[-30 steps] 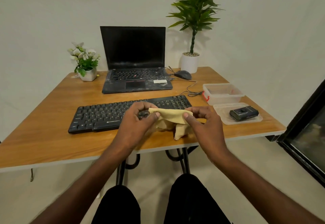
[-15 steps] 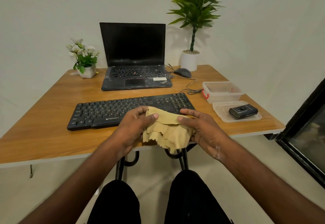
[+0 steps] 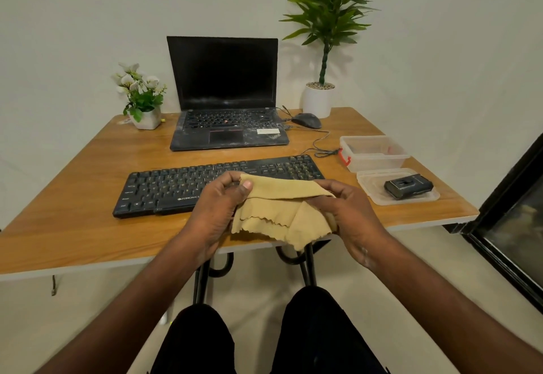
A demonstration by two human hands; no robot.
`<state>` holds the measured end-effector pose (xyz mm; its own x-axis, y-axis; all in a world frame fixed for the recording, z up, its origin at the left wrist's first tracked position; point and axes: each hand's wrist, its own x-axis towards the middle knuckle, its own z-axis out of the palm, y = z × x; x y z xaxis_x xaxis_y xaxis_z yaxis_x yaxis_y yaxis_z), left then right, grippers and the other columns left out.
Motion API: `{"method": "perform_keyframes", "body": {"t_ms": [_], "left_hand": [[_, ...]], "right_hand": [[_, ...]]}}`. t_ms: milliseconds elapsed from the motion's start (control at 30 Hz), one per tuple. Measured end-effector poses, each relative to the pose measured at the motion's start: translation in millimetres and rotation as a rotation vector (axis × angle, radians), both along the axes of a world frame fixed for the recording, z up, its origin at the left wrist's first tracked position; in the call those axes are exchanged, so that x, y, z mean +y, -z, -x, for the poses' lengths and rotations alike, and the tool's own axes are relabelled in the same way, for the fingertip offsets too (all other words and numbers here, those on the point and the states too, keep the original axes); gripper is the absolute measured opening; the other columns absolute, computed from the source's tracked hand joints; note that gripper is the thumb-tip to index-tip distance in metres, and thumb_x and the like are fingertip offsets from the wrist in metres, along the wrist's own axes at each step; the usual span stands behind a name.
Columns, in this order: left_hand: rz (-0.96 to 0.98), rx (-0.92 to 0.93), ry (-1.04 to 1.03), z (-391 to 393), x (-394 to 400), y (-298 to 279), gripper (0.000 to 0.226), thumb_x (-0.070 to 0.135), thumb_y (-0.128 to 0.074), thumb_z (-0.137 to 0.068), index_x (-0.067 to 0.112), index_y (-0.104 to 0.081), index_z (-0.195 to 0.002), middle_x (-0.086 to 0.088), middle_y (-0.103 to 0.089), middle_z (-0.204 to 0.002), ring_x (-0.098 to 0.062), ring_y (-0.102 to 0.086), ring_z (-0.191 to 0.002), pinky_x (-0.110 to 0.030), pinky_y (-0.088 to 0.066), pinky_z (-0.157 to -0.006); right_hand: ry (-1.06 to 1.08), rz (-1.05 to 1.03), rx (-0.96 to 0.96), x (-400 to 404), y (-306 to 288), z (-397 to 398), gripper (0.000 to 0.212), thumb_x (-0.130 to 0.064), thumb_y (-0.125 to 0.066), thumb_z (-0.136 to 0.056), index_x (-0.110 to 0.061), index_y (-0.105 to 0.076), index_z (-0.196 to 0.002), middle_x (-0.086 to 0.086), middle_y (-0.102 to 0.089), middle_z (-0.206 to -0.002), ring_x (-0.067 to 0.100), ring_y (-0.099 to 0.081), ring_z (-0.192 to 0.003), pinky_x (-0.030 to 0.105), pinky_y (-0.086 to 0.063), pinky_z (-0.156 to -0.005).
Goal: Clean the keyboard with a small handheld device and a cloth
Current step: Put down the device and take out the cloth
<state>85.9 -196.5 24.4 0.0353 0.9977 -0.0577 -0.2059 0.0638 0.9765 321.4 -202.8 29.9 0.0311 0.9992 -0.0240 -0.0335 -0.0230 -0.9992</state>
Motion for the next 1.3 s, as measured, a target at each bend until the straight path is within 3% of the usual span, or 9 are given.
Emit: {"method": "perform_keyframes", "body": {"t_ms": [267, 433, 533, 700, 900, 1000, 1067, 1167, 1300], "left_hand": [[0.026, 0.164, 0.001, 3, 1, 10, 0.021, 0.026, -0.060, -0.109, 0.015, -0.062, -0.127, -0.022, -0.072, -0.118, -0.018, -0.068, -0.066, -0.025, -0.053, -0.043], [-0.192, 0.804, 0.049, 0, 2, 9, 0.077, 0.042, -0.089, -0.084, 0.040, -0.047, -0.148, 0.005, -0.059, -0.134, -0.016, -0.062, -0.110, -0.036, -0.057, -0.087], [-0.343, 1.008, -0.002, -1, 1, 9, 0.053, 0.038, -0.088, -0.086, 0.046, -0.061, -0.132, 0.009, -0.059, -0.121, -0.013, -0.058, -0.110, -0.035, -0.049, -0.087], [-0.393, 0.801, -0.091, 2, 2, 4, 0.013, 0.036, -0.068, -0.102, 0.029, -0.075, -0.109, 0.007, -0.061, -0.111, -0.006, -0.059, -0.101, -0.026, -0.052, -0.080], [-0.023, 0.228, -0.080, 0, -3, -6, 0.027, 0.032, -0.059, -0.110, 0.013, -0.077, -0.105, -0.010, -0.078, -0.090, -0.016, -0.075, -0.074, -0.031, -0.063, -0.061], [-0.052, 0.340, -0.085, 2, 0, 0, 0.034, 0.039, -0.057, -0.110, 0.014, -0.078, -0.101, -0.004, -0.080, -0.087, -0.018, -0.074, -0.074, -0.028, -0.060, -0.059], [-0.165, 0.515, -0.117, 3, 1, 2, 0.034, 0.042, -0.056, -0.110, 0.021, -0.080, -0.099, 0.001, -0.080, -0.088, -0.015, -0.076, -0.080, -0.029, -0.059, -0.068], [-0.258, 0.600, -0.151, -4, -1, 1, 0.033, 0.040, -0.056, -0.110, 0.025, -0.080, -0.094, 0.008, -0.079, -0.080, -0.006, -0.074, -0.075, -0.026, -0.055, -0.066], [-0.250, 0.565, -0.163, -20, -7, 0, 0.058, 0.058, -0.056, -0.104, 0.007, -0.078, -0.087, -0.015, -0.075, -0.075, -0.039, -0.074, -0.073, -0.049, -0.061, -0.064]], "right_hand": [[0.198, -0.041, -0.212, 5, 7, 0, 0.010, -0.015, -0.082, -0.083, -0.019, -0.077, -0.090, 0.004, -0.077, -0.085, 0.022, -0.074, -0.082, 0.038, -0.059, -0.065], [0.155, -0.050, -0.199, 1, -4, 2, 0.006, -0.020, -0.078, -0.089, -0.021, -0.078, -0.095, -0.001, -0.078, -0.089, 0.019, -0.075, -0.086, 0.037, -0.060, -0.067], [0.109, -0.099, -0.205, -1, -12, 3, 0.006, -0.023, -0.075, -0.091, -0.022, -0.079, -0.096, -0.003, -0.078, -0.090, 0.015, -0.071, -0.086, 0.032, -0.055, -0.072], [0.115, -0.061, -0.181, 2, -12, 1, 0.011, -0.031, -0.066, -0.098, -0.024, -0.075, -0.100, -0.002, -0.077, -0.094, 0.016, -0.072, -0.085, 0.035, -0.057, -0.073], [0.023, 0.265, 0.096, 1, -9, -3, 0.027, -0.010, -0.077, -0.089, -0.004, -0.070, -0.114, 0.016, -0.078, -0.103, 0.033, -0.074, -0.099, 0.051, -0.059, -0.093], [0.021, 0.295, 0.148, 0, -11, -6, 0.049, 0.009, -0.079, -0.077, -0.006, -0.063, -0.121, 0.019, -0.076, -0.109, 0.037, -0.074, -0.100, 0.054, -0.061, -0.087], [0.140, 0.210, -0.004, -1, -10, -5, 0.051, 0.011, -0.080, -0.076, -0.013, -0.064, -0.117, 0.011, -0.075, -0.109, 0.028, -0.075, -0.092, 0.044, -0.063, -0.074], [0.368, -0.037, -0.325, -3, -10, 1, 0.043, 0.001, -0.082, -0.076, -0.032, -0.067, -0.099, -0.009, -0.072, -0.102, 0.011, -0.069, -0.098, 0.035, -0.059, -0.085], [0.335, -0.227, -0.380, -13, -19, 27, 0.039, -0.001, -0.078, -0.079, -0.031, -0.072, -0.104, -0.013, -0.074, -0.094, 0.001, -0.071, -0.091, 0.030, -0.060, -0.084]]}}
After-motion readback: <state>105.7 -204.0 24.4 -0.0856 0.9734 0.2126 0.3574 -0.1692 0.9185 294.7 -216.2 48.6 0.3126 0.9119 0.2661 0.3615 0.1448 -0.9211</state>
